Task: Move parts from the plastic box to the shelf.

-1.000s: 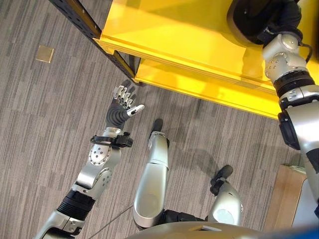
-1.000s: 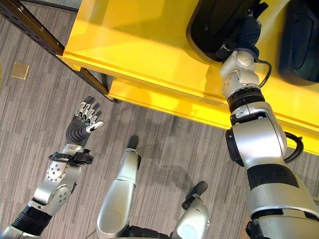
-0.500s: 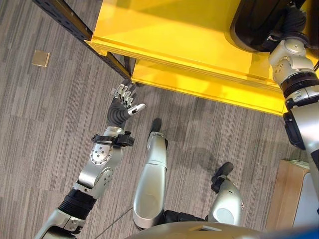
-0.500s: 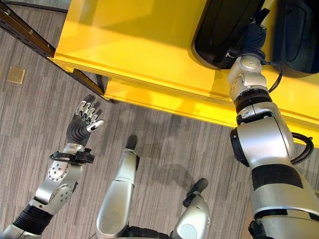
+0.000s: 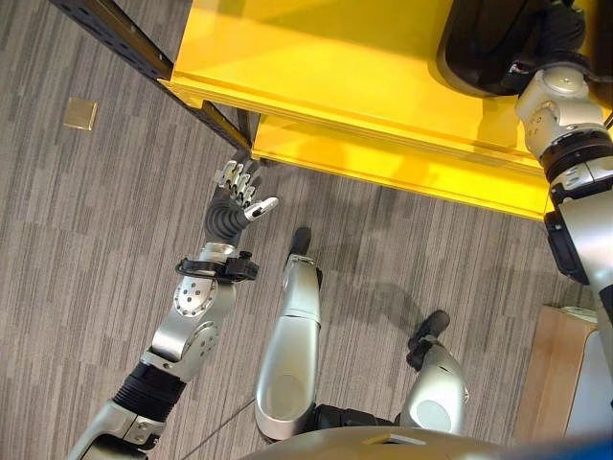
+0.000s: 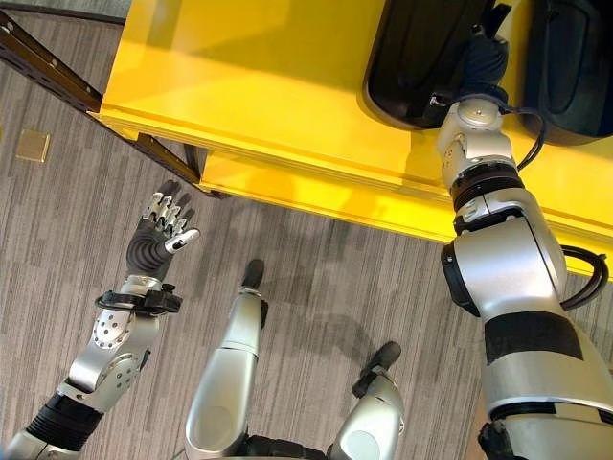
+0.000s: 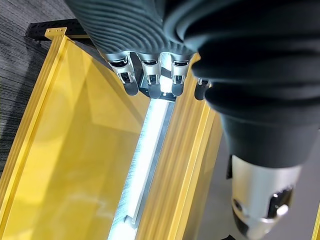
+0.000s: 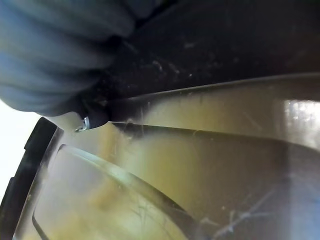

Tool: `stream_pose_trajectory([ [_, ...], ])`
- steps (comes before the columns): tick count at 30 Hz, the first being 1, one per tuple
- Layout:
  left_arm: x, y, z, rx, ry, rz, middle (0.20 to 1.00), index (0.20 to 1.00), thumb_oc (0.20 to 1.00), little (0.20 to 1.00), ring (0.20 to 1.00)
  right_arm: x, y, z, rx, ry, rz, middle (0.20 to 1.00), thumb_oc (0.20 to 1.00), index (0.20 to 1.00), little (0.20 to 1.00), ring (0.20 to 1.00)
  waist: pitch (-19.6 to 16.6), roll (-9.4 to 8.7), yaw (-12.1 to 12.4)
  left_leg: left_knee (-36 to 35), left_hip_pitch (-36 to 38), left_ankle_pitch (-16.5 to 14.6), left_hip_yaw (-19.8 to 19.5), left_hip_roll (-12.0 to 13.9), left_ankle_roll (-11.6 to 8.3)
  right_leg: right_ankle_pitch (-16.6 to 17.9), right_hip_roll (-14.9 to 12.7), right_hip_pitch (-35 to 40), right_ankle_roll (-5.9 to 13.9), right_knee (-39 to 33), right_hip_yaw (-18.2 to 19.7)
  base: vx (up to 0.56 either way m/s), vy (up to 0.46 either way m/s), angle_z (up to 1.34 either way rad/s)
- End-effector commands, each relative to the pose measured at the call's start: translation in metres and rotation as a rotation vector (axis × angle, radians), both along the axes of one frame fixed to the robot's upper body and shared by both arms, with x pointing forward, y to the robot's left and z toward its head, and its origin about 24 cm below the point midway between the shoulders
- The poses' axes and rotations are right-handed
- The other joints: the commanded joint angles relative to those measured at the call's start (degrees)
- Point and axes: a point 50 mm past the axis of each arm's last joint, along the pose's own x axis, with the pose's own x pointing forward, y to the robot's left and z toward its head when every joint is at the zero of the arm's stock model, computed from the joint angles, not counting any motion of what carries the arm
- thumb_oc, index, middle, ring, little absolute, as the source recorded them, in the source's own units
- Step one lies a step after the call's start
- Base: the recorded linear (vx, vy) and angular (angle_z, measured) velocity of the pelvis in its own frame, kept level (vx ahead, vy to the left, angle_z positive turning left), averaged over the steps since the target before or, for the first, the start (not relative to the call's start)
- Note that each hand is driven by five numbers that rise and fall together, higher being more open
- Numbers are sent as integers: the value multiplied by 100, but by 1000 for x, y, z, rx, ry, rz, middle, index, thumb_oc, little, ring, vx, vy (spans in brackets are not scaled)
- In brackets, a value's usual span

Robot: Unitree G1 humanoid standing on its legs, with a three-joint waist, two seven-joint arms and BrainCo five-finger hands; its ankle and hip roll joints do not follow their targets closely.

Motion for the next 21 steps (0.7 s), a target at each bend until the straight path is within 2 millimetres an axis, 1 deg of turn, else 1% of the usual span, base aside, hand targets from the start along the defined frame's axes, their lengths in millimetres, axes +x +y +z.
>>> stream_pose_trajectory([
  [1,-1,-17,19,-70,-109,-73,1000,1000,1000,1000,1000,-14,-8,55,-27,-168,-38,200,200,200,200,200,-95,264,127,-515,287,-2,508,203,208,-507,-11,-545,-54,1215,363,0,0,0],
  [6,-1,-19,18,-75,-105,-78,1000,1000,1000,1000,1000,-17,-10,62,2,-194,-42,200,200,200,200,200,-91,272,166,-505,254,-12,497,183,220,-503,-9,-512,-43,1178,337,0,0,0],
  [16,1,-21,20,-81,-111,-85,1000,1000,1000,1000,1000,-18,-14,61,31,-200,-52,200,200,200,200,200,-105,261,245,-348,93,-93,486,137,245,-462,-10,-497,-7,1161,227,0,0,0],
  [17,2,-22,21,-78,-114,-87,1000,1000,1000,1000,1000,-19,-14,63,56,-210,-52,200,200,200,200,200,-110,270,270,-341,67,-106,484,129,254,-455,-12,-493,-7,1131,218,0,0,0],
  [21,2,-23,21,-79,-114,-90,1000,1000,1000,1000,1000,-20,-15,65,64,-219,-54,200,200,200,200,200,-110,269,293,-315,39,-113,481,117,258,-444,-17,-479,-8,1102,208,3,2,1],
])
